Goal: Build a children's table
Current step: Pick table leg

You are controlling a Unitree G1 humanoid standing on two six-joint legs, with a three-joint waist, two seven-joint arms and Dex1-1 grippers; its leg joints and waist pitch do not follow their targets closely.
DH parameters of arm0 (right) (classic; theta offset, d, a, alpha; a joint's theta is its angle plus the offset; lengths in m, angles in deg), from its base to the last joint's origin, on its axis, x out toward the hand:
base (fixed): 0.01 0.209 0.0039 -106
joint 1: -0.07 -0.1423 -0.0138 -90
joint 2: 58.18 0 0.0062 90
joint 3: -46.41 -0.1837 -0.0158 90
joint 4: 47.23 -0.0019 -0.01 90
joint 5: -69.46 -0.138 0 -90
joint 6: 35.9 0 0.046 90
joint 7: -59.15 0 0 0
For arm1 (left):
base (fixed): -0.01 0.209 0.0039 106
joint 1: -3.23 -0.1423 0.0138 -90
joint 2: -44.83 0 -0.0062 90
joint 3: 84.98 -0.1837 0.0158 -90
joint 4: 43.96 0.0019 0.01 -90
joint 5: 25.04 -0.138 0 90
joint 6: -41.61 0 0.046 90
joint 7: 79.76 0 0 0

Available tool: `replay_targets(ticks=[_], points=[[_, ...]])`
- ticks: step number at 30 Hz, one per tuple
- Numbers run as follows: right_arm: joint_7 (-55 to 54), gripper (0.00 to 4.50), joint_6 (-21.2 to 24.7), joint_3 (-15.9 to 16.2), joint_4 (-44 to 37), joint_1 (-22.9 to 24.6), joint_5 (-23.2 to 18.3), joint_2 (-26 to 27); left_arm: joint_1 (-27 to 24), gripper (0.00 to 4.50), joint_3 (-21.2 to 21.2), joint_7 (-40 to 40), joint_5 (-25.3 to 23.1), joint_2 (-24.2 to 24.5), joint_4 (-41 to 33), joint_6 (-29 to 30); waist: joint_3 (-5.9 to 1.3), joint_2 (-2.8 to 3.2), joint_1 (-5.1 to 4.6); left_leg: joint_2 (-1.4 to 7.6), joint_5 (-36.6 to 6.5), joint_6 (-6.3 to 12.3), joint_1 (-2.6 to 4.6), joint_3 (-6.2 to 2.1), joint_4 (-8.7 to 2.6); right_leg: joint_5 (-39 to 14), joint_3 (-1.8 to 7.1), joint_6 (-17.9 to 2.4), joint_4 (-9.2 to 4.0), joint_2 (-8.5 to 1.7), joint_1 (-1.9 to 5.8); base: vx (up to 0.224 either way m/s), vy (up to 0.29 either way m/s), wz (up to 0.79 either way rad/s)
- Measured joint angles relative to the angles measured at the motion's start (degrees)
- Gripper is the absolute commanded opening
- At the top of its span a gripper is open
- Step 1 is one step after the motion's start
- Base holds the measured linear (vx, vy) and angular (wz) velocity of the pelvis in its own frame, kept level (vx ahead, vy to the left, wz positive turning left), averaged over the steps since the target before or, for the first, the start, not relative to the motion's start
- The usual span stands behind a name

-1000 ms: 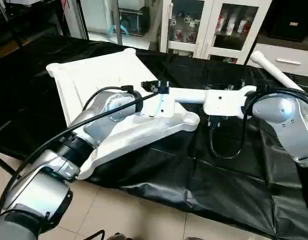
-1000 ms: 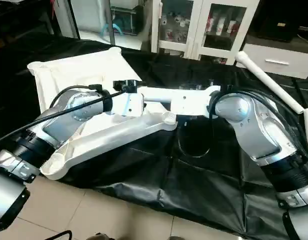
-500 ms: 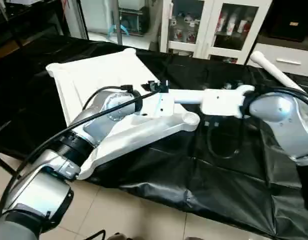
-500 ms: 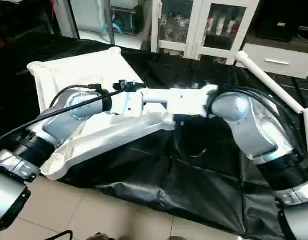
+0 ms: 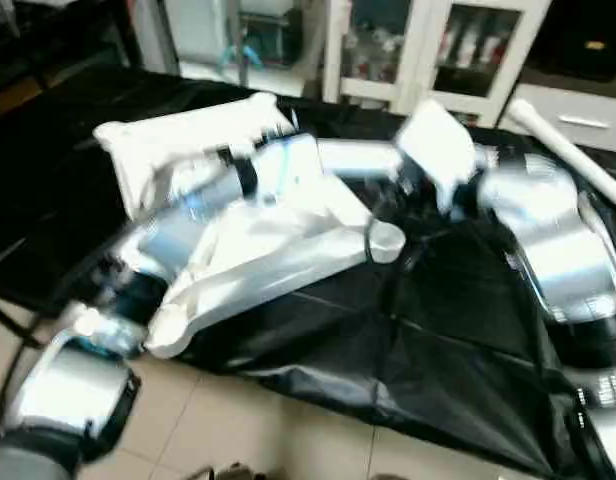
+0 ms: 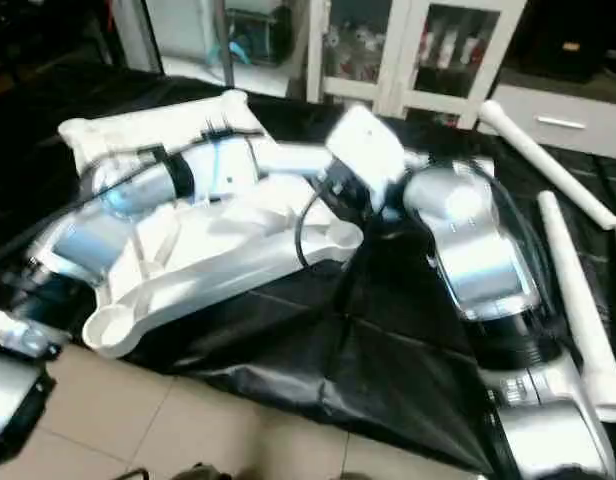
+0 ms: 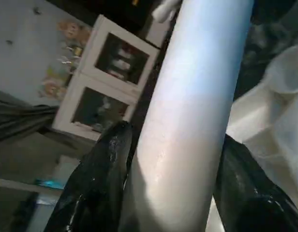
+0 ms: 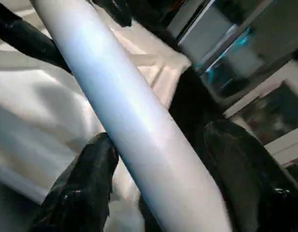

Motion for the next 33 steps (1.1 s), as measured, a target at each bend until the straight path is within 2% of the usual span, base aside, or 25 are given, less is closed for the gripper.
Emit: replay_targets(ticks=[3,5,6,7,9,11,12,15,18,19,21,24,26,29,30,32,33], points=[[0.5,2.73,1.1,-0.3,-0.8,0.4,-0.4,0.2,-0.4,2.22,0.2,-1.3,0.0,0.3,-0.5,-0.3,0.07,0.13,-0.08,0.02,0.0,-0.11,-0.23,0.01,0.00,0.0,0.00,0.0,0.09,0.01,-0.31,0.000,0.000,0.00],[1.5,2.73,0.0,0.0,-1.6,0.5,0.4,-1.1,-0.7,2.26,0.6,-2.2,0.0,0.4,-1.1,-0.6,0.20,0.33,-0.08,0.06,0.0,-0.19,-0.25,0.01,0.00,0.0,-0.01,0.0,0.13,0.02,-0.33,0.000,0.000,0.00],[2.3,2.73,-3.2,0.9,-1.8,0.5,1.7,-3.3,-0.6,2.27,0.8,-2.3,0.1,0.3,-1.3,-1.1,0.25,0.44,0.00,0.08,0.0,-0.29,-0.25,0.02,0.00,0.0,-0.03,0.0,0.17,0.02,-0.34,0.000,0.000,0.00],[2.9,3.20,-6.8,1.7,-2.2,0.5,2.6,-5.5,-0.7,2.28,1.3,-2.2,1.4,-0.1,-1.4,-1.6,0.25,0.54,0.10,0.10,0.0,-0.30,-0.26,0.05,0.00,0.0,-0.03,0.0,0.15,0.02,-0.34,0.000,0.000,0.00],[3.3,3.31,-11.7,2.1,-2.7,0.4,4.5,-8.0,-1.7,2.28,2.2,-2.1,4.0,-1.0,-1.4,-2.1,0.24,0.53,0.06,0.19,0.0,-0.31,-0.25,0.08,0.00,0.0,-0.07,0.0,0.16,0.05,-0.33,0.000,0.000,0.00],[3.3,3.54,-13.0,2.1,-2.8,0.5,5.1,-9.7,-2.2,2.28,2.6,-2.2,5.0,-2.0,-0.8,-2.0,0.25,0.53,-0.01,0.21,0.0,-0.30,-0.27,0.11,0.00,0.0,-0.08,0.0,0.19,0.05,-0.34,0.000,0.000,0.00],[3.3,3.81,-13.9,2.1,-2.8,0.5,5.2,-10.1,-2.1,2.24,2.6,-2.2,5.4,-2.2,-0.7,-2.0,0.25,0.52,-0.01,0.22,0.1,-0.23,-0.31,0.11,0.00,0.1,-0.09,0.0,0.19,0.05,-0.38,0.000,0.000,0.00],[2.7,3.92,-18.6,2.1,-2.2,0.2,6.3,-13.4,-2.0,2.20,2.9,-3.3,6.8,-2.4,0.1,-2.0,0.25,0.54,-0.02,0.23,0.1,-0.20,-0.29,0.18,0.00,0.1,-0.08,0.0,0.21,0.03,-0.38,0.000,0.000,0.00],[1.4,4.25,-22.5,2.0,-0.4,0.0,7.5,-15.0,-2.0,2.06,2.9,-4.0,7.3,-1.9,0.3,-2.4,0.25,0.54,-0.14,0.23,0.1,-0.13,-0.30,0.19,0.00,0.1,-0.08,0.0,0.21,0.03,-0.38,0.000,0.000,0.00],[0.8,4.28,-23.8,1.4,0.9,0.0,7.5,-15.6,-2.3,2.03,2.9,-4.5,7.5,-1.5,0.3,-2.5,0.25,0.55,-0.17,0.24,0.2,0.01,-0.30,0.19,0.00,0.1,-0.08,0.0,0.21,0.03,-0.38,0.000,0.000,0.00],[0.5,4.36,-24.8,-1.8,3.5,-0.5,6.6,-16.3,-3.3,2.01,3.1,-5.0,8.3,-0.1,-0.1,-2.6,0.26,0.54,-0.23,0.25,0.2,0.03,-0.32,0.20,0.00,0.1,-0.08,0.0,0.21,0.04,-0.40,0.000,0.000,0.00],[1.3,4.49,-22.4,-4.0,4.4,-1.2,3.2,-14.2,-2.1,1.98,3.6,-5.1,7.4,1.3,-1.2,-1.9,0.26,0.53,-0.37,0.29,0.2,0.04,-0.33,0.19,0.00,0.1,-0.11,0.0,0.22,0.06,-0.41,0.000,0.000,0.00],[1.8,4.50,-22.5,-4.7,4.7,-1.2,1.9,-14.7,-1.6,1.96,3.6,-5.1,6.9,1.4,-1.3,-1.5,0.25,0.57,-0.28,0.28,0.2,0.05,-0.33,0.21,0.00,0.1,-0.11,0.0,0.20,0.05,-0.41,0.000,0.000,0.00],[2.4,4.50,-26.8,-4.9,6.1,-1.1,1.3,-18.4,-2.3,1.96,3.6,-4.7,7.8,0.8,-0.7,-1.9,0.25,0.56,0.16,0.28,0.2,0.06,-0.38,0.24,0.00,0.1,-0.12,0.0,0.15,0.04,-0.40,0.000,0.000,0.00],[1.4,4.50,-29.7,-5.2,8.5,-1.0,2.0,-20.2,-2.8,1.96,3.6,-4.9,8.6,0.4,-0.3,-1.8,0.25,0.57,0.31,0.27,0.3,0.09,-0.39,0.30,0.01,0.1,-0.11,0.0,0.14,-0.03,-0.39,0.000,0.000,0.00],[-0.7,4.50,-32.2,-7.3,12.4,-1.0,3.5,-22.3,-4.1,1.95,3.7,-5.1,9.6,0.4,0.2,-1.6,0.25,0.56,0.30,0.27,0.3,0.13,-0.41,0.38,0.01,0.1,-0.11,0.0,0.13,-0.05,-0.40,0.000,0.000,0.00],[-2.7,4.50,-32.9,-9.7,15.9,-1.0,4.3,-23.6,-5.1,1.95,3.9,-5.3,10.1,0.8,0.5,-1.3,0.26,0.56,0.27,0.27,0.3,0.15,-0.43,0.38,0.01,0.1,-0.11,0.0,0.10,-0.05,-0.40,0.000,0.000,0.00]])
